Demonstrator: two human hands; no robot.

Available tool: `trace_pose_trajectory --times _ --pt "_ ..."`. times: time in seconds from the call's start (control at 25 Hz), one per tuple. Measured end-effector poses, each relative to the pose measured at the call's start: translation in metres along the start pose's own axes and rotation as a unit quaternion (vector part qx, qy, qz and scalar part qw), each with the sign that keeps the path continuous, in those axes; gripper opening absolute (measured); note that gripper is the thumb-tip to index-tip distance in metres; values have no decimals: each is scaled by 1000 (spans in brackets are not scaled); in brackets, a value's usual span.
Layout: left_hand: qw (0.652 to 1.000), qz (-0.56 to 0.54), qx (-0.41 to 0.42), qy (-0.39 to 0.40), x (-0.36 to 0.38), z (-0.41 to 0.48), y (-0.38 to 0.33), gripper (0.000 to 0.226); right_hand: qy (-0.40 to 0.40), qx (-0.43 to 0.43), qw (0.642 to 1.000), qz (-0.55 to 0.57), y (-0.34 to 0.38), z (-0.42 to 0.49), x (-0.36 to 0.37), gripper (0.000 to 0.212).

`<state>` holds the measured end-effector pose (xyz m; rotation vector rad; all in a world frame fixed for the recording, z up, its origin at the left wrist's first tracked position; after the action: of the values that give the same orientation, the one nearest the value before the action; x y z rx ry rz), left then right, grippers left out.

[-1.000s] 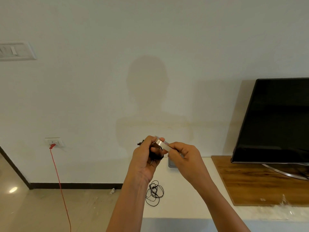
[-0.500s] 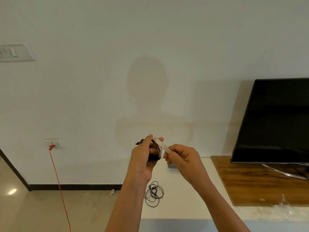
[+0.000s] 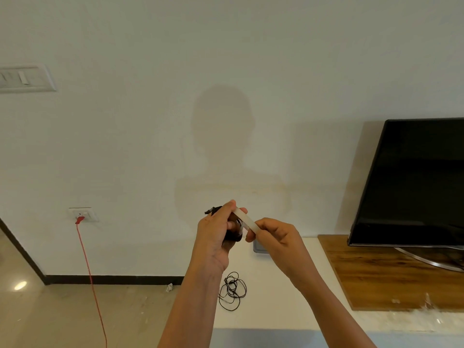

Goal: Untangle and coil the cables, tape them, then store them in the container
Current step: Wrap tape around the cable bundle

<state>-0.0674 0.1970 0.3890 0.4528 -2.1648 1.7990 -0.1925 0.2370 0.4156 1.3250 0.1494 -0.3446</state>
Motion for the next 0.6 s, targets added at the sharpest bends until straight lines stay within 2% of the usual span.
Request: trace_pose_trajectory --times 0.24,0.44,0.52,0.6 --pt "991 -95 -94 19 1 1 16 25 16 -21 1000 9 -2 -3 2 23" --pt "980 -152 -129 21 3 2 18 23 -2 -31 999 20 -7 -4 -1 24" --pt "989 -110 -99 31 2 3 14 28 -22 -25 999 21 -9 0 -4 24" --pt "999 4 -17 50 4 2 4 39 -35 -16 999 24 -9 4 -6 23"
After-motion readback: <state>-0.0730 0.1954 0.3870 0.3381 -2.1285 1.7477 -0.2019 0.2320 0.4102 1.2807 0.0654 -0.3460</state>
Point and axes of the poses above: each hand's wrist, its own z-axis towards the middle knuckle, its own x-axis out of the palm, y = z × x, the point moved 10 cm from there along z, towards the middle knuckle, and after that the axes turned 5 degrees about x, right-handed, at the moved point
